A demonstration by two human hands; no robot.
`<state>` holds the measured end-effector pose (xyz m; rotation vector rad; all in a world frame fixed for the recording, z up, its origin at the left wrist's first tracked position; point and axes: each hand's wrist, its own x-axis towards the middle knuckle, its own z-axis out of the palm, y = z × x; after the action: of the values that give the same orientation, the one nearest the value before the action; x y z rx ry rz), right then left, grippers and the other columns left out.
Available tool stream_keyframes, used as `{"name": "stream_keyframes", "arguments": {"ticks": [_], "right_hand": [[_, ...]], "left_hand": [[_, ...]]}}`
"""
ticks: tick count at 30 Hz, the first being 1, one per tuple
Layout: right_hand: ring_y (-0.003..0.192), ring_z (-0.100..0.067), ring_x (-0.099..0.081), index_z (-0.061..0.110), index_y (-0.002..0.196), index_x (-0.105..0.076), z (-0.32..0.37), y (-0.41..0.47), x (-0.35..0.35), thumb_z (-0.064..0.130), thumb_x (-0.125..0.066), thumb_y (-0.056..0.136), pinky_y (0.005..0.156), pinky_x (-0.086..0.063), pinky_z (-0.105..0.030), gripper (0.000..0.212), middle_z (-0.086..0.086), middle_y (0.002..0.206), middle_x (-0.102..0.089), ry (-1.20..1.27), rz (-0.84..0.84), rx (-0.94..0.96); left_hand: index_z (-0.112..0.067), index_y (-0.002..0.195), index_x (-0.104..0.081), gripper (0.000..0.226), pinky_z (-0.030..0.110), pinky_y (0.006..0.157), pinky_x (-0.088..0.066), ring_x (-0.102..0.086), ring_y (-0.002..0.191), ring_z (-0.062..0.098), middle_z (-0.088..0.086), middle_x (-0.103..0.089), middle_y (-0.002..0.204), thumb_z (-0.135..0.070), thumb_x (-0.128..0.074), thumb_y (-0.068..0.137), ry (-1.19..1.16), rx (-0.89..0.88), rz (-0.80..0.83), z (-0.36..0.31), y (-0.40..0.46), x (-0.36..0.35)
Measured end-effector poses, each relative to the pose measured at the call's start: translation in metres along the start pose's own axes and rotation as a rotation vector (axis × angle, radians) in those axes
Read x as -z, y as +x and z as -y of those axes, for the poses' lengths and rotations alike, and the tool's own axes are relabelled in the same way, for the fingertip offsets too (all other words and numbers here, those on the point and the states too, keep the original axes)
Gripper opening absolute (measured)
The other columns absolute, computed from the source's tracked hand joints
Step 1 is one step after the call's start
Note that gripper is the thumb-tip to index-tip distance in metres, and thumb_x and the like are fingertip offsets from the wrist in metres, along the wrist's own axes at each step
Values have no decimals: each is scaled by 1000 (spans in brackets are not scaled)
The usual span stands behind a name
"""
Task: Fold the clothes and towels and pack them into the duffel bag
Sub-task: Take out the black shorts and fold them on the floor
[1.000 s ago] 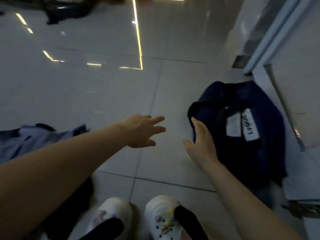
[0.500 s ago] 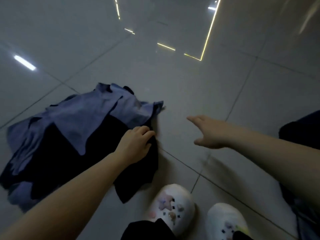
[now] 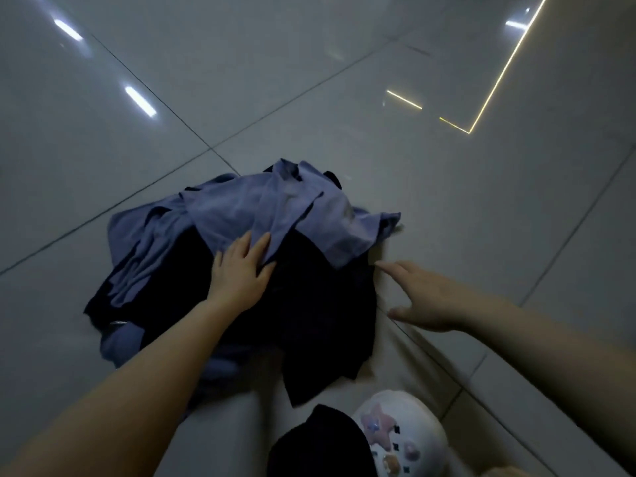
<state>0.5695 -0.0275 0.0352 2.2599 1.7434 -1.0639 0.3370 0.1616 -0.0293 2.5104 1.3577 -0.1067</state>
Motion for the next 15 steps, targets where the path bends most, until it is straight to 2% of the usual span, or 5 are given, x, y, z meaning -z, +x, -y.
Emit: {"name": "stream_keyframes", "arguments": {"ticks": [3, 6, 12, 13, 15], "right_hand": [[137, -27, -34, 25, 154, -7, 4, 17, 6, 32, -60, 91, 108, -35, -37, 82, -5, 157, -21, 85, -77, -14], [137, -27, -34, 23, 153, -9, 7, 28, 2, 29, -62, 91, 106, -34, -36, 82, -8, 155, -25, 138, -119, -22], [131, -26, -42, 26, 153, -8, 9, 29, 0, 32, -62, 91, 100, -38, -32, 82, -4, 155, -25, 165, -125, 10], [129, -26, -45, 26, 153, -10, 9, 30, 0, 33, -63, 90, 98, -39, -32, 82, -4, 155, -27, 199, -136, 6], [126, -27, -48, 26, 152, -14, 9, 33, 1, 35, -64, 89, 95, -40, -31, 80, -3, 153, -31, 261, -148, -9]], "left_hand": [[-28, 151, -25, 54, 44, 115, -16, -20, 144, 28, 8, -22, 158, -28, -43, 100, -74, -5, -35, 1, 0, -3], [-21, 147, -37, 48, 43, 114, -21, -30, 141, 27, 9, -32, 153, -17, -44, 100, -224, -22, -92, 4, 1, 3], [-21, 136, -53, 36, 52, 107, -35, -52, 123, 27, 2, -59, 132, -18, -45, 100, -493, -24, -185, 1, -8, 6], [-21, 134, -54, 35, 48, 108, -35, -53, 121, 26, 2, -61, 130, -19, -44, 101, -556, 0, -196, -1, -10, 7], [-21, 133, -55, 34, 26, 99, -38, -54, 120, 21, 1, -62, 127, -20, -45, 101, -661, 61, -200, -5, -12, 10]]}}
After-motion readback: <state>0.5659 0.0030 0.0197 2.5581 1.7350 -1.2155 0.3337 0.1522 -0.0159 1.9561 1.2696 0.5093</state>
